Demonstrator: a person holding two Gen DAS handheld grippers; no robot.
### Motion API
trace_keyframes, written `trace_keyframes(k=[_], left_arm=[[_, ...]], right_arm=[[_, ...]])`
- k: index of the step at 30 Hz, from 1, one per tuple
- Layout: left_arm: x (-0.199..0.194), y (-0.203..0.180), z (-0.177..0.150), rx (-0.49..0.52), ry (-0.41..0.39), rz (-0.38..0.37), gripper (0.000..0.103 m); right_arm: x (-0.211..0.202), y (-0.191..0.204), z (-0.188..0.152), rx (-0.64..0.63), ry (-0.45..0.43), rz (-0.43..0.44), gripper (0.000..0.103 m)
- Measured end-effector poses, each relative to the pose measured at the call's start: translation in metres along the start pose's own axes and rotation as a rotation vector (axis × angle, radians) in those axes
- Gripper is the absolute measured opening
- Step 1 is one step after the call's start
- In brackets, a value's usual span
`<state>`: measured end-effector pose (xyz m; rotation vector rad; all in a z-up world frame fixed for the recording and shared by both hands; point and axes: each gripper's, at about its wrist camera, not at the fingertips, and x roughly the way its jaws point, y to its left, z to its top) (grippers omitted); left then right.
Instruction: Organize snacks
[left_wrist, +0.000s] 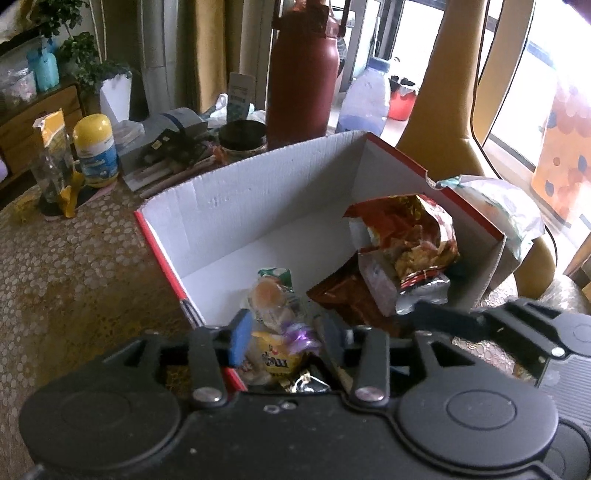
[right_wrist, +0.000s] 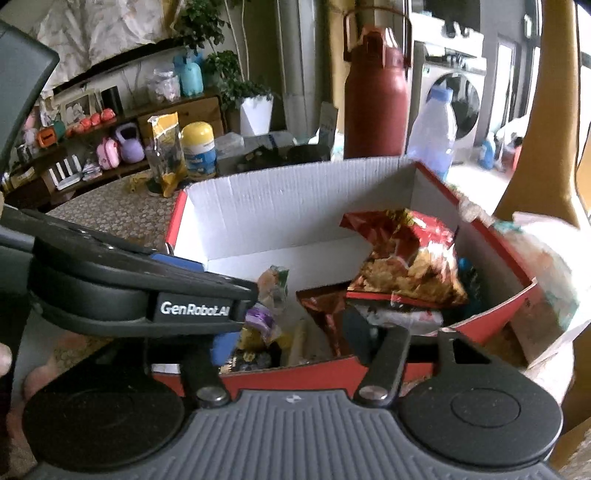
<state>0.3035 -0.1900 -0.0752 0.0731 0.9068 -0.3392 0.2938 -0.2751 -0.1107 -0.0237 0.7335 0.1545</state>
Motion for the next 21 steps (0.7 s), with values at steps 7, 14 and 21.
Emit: trace_keyframes(k=[7, 14, 21], left_arm=[[-0.022, 0.002, -0.005, 0.0, -0.055, -0.026, 0.063], [-0.055, 0.001, -0.014, 0.027, -0.123, -0.008, 0.084], [-0.092, 0.008, -0.027, 0.041, -0.222, -0.009, 0.096]], right_arm=[[-0.014, -0.005, -0.004, 0.033, -0.017, 0.003, 0.064], [-0.043, -0.003, -0.01, 0.041, -0.052, 0.002, 0.078], [-0.067, -0.003, -0.013, 0.075, -0.083, 0.008, 0.078]])
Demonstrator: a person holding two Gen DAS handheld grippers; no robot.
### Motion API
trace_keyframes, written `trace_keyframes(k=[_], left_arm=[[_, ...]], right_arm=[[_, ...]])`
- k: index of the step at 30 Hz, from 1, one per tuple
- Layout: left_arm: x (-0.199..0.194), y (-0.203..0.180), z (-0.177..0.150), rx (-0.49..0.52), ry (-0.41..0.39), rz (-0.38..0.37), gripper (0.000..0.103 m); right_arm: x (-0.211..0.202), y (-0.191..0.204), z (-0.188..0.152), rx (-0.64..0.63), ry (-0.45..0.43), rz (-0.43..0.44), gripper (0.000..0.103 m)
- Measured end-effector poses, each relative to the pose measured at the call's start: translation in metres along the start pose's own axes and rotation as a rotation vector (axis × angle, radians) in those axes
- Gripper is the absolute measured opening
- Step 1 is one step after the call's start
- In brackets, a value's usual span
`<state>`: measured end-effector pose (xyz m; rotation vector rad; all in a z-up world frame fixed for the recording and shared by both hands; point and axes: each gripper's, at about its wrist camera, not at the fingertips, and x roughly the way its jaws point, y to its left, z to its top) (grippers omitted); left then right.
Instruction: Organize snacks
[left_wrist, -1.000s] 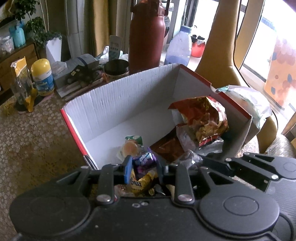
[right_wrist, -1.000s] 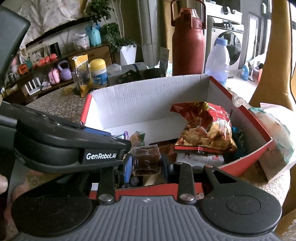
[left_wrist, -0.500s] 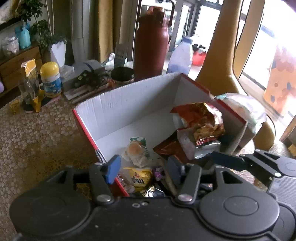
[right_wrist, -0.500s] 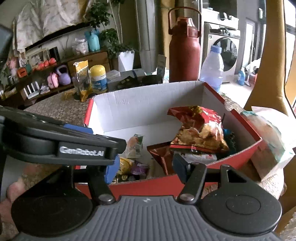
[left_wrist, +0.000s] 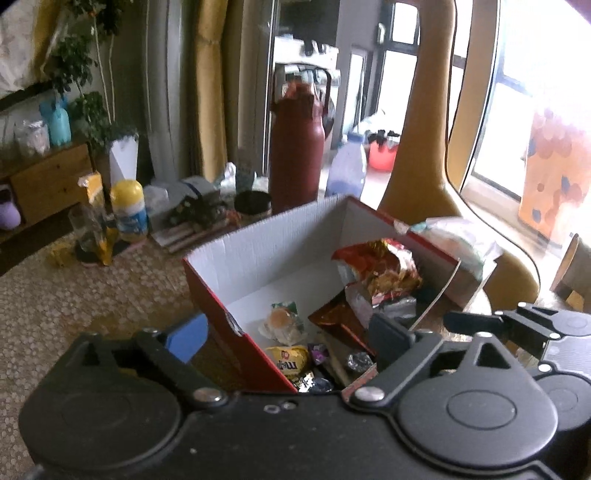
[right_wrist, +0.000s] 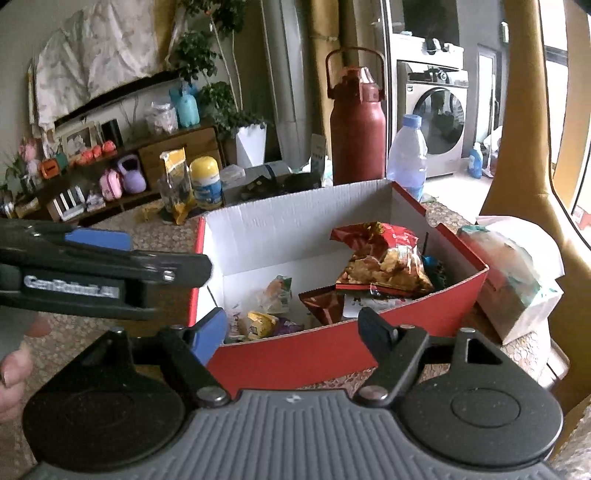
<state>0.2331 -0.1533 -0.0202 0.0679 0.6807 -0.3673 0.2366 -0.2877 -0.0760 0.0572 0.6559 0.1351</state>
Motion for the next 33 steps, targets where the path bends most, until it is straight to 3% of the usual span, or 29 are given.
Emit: trace_keyframes(k=[13, 16, 19, 25, 33], left_arm=[[-0.065, 0.004, -0.017, 0.066, -0.169, 0.047, 0.102], [-0.074, 0.006, -0.024, 0.059, -0.172, 0.045, 0.102], [-0.079, 0.008, -0.029, 0.043, -0.164, 0.042, 0.103], [-0.09, 0.009, -0.04, 0.022, -0.173, 0.035, 0.103], [-0.101, -0.004, -0.054, 0.045, -0.185, 0.033, 0.103]], right_arm=[[-0.049, 0.001, -0.007, 0.042, -0.1, -0.003, 0.082], [-0.061, 0.002, -0.009, 0.052, -0.125, -0.004, 0.085], [-0.071, 0.002, -0.01, 0.049, -0.144, -0.004, 0.097], [-0.089, -0.001, -0.017, 0.087, -0.187, 0.011, 0.103], [-0.101, 0.002, -0.029, 0.111, -0.208, 0.007, 0.103]])
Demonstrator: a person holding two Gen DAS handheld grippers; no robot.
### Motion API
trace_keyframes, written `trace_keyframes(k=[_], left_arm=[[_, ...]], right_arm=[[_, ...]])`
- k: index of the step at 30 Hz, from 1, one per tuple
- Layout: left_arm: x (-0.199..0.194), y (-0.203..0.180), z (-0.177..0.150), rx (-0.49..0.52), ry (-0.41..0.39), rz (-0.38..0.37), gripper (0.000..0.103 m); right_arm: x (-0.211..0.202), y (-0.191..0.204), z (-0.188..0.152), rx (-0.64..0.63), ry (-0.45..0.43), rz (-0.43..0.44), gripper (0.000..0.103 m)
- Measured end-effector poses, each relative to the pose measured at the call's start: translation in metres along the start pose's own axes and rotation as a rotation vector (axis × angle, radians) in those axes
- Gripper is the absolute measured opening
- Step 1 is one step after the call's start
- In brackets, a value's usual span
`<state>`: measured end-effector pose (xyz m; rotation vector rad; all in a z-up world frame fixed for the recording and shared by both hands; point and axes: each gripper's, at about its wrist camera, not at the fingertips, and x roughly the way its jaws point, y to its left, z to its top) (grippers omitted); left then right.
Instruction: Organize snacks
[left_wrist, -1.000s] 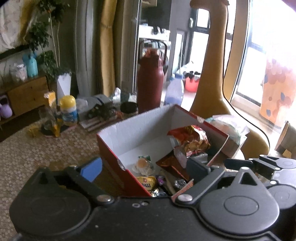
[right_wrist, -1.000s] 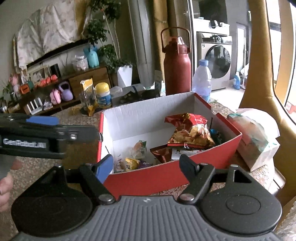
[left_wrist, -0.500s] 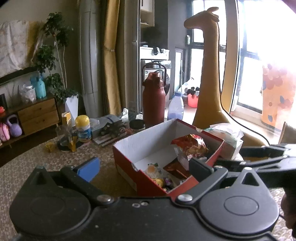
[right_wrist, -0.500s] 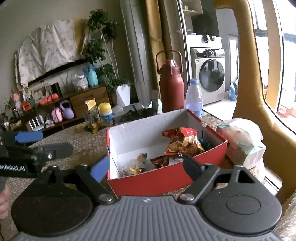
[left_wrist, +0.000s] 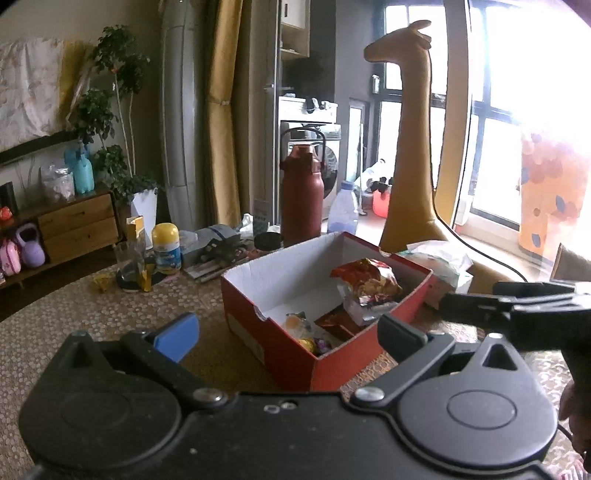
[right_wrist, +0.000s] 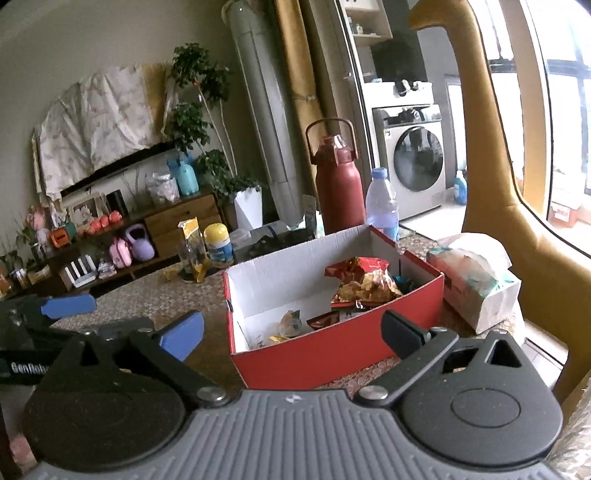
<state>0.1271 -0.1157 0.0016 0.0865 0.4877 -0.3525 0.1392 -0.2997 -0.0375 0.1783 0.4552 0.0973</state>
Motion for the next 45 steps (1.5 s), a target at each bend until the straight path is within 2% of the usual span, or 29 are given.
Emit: trace_keyframes(k=[5, 13, 21, 26, 45], left_arm=[[-0.004, -0.003, -0.007, -0.004, 0.003, -0.031, 0.103], [-0.01, -0.005, -0.009, 0.0, 0.007, -0.013, 0.103], [-0.018, 0.005, -0.006, -0.048, -0.007, -0.013, 0.103], [-0.021, 0.007, -0.006, -0.061, -0.002, -0.009, 0.103], [-0.027, 0.003, -0.002, -0.092, 0.01, -0.025, 0.103]], right_arm=[[-0.008, 0.0, -0.003, 0.023, -0.012, -0.008, 0.103], [-0.012, -0.001, -0.005, 0.035, -0.006, -0.017, 0.103], [-0.019, 0.007, -0.006, -0.039, -0.004, -0.021, 0.103], [-0.023, 0.008, -0.005, -0.035, -0.009, 0.0, 0.103], [-0.031, 0.009, -0.005, -0.025, -0.022, -0.024, 0.103]])
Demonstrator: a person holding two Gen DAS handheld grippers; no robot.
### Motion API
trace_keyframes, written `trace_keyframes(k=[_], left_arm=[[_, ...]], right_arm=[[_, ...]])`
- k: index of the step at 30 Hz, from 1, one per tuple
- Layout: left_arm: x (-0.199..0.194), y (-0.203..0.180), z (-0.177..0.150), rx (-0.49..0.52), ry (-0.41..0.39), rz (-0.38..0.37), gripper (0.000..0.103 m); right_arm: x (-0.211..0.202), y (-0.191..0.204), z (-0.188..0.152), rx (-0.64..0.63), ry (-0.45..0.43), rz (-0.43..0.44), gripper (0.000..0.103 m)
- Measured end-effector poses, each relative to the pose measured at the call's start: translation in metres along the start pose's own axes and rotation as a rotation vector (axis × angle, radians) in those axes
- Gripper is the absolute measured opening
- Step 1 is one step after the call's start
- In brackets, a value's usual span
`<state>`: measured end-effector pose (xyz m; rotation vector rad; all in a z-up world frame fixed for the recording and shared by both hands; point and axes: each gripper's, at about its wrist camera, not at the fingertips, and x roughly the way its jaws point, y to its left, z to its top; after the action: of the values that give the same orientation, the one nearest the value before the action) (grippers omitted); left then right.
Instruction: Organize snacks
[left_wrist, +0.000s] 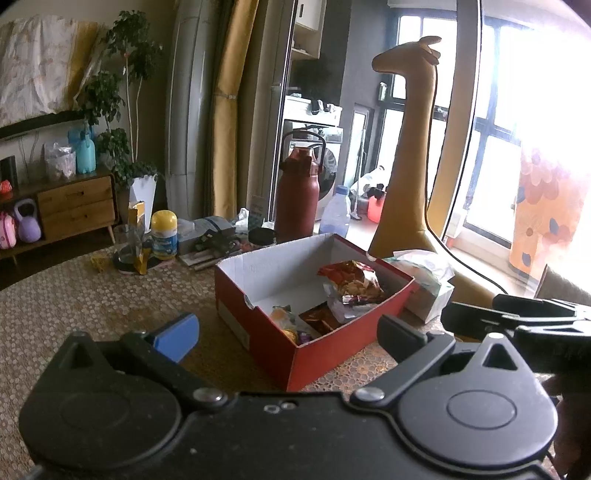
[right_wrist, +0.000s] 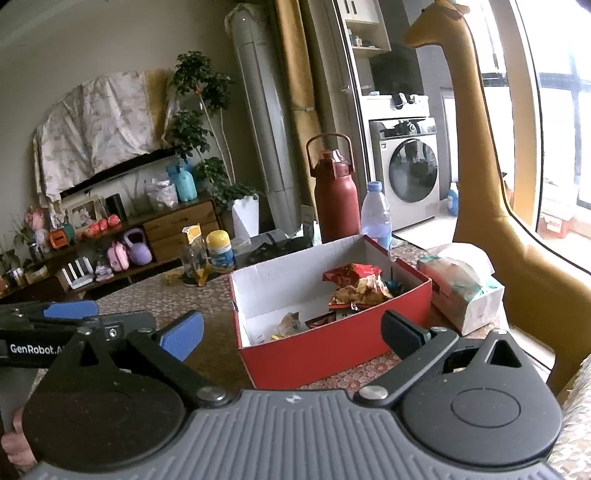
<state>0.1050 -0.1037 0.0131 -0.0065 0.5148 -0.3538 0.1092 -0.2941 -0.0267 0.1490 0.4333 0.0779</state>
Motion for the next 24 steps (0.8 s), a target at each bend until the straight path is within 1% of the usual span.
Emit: trace_keyframes(k=[4, 8, 16, 24], left_arm=[[0.001, -0.002, 0.004, -0.003, 0.006, 0.013, 0.103], [0.003, 0.0, 0.01, -0.025, 0.03, 0.017, 0.103], [-0.002, 0.002, 0.02, -0.052, 0.031, 0.027, 0.103], [-0.004, 0.0, 0.021, -0.048, 0.025, 0.034, 0.103]], right_arm=[[-0.001, 0.003, 0.004, -0.01, 0.006, -0.017, 0.103], [-0.002, 0.005, 0.011, -0.006, 0.016, -0.035, 0.103], [-0.002, 0.006, 0.015, -0.004, 0.019, -0.035, 0.103], [-0.004, 0.006, 0.016, -0.001, 0.018, -0.032, 0.103]])
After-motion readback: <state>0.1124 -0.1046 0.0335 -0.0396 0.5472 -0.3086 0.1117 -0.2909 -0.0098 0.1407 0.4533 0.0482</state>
